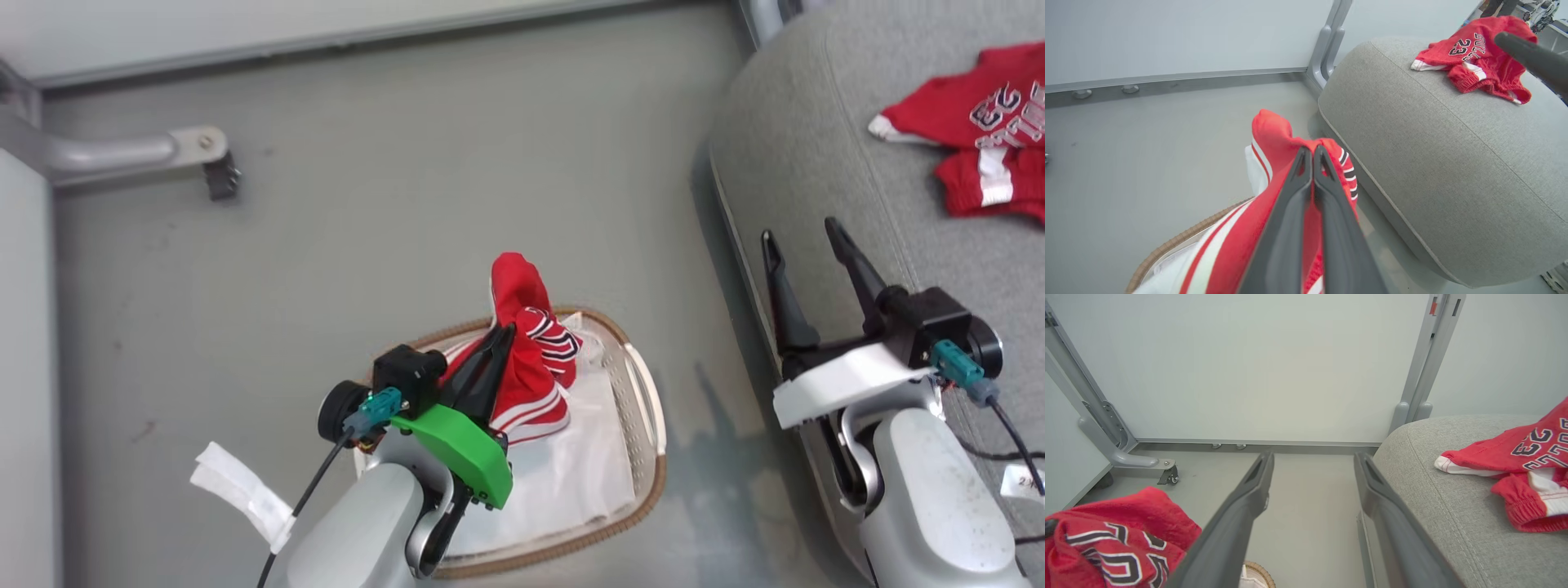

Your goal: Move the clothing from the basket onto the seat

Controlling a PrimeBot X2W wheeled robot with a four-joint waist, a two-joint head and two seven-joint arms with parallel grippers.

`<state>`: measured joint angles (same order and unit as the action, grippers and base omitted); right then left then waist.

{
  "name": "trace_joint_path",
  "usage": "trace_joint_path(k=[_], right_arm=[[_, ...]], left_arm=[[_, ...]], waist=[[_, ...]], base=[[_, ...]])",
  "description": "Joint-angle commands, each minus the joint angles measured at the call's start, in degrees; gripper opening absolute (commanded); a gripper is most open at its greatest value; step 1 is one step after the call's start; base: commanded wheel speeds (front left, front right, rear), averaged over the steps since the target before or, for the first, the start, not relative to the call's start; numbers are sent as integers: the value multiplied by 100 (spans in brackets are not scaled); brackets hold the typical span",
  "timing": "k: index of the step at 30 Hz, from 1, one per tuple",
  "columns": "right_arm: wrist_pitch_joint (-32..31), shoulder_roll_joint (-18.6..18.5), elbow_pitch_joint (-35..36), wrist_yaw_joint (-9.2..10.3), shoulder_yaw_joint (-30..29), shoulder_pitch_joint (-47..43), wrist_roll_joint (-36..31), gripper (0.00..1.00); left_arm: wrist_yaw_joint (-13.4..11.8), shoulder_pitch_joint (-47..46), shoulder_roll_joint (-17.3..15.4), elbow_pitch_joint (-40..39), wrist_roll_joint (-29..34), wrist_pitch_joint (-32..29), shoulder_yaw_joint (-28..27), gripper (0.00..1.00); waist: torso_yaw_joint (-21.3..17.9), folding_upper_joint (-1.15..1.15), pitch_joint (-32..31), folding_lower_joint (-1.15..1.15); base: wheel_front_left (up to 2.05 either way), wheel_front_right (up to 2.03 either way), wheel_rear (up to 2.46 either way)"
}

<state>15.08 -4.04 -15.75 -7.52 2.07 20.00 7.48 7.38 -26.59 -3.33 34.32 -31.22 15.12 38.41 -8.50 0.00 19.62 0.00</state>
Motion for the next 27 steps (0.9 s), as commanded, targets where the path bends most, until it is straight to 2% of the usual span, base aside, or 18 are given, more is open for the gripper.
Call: trace_joint_path(k=[1,11,16,20,27], right_arm=[[12,-21,-41,6,-6,-189,-17,100],[12,23,-237,6,70,-821,8,100],[12,42,-282,6,241,-1023,24,100],[13,-44,-107,5,858,-996,246,100],[12,-501,644,6,2548,-352,698,100]], left_arm=[[18,151,-53,-150,110,3,-96,0],[18,245,-144,-1106,320,3,-592,0],[18,211,-146,-1474,477,3,-854,0],[18,148,-121,-1718,567,3,-901,0],[18,188,-70,-1900,625,3,-851,0]], waist=[[466,0,-749,0],[635,0,-1490,0],[660,0,-1654,0],[694,0,-1665,0],[768,0,-1636,0]], base=[[0,0,0],[0,0,0],[0,0,0],[0,0,0],[0,0,0]])
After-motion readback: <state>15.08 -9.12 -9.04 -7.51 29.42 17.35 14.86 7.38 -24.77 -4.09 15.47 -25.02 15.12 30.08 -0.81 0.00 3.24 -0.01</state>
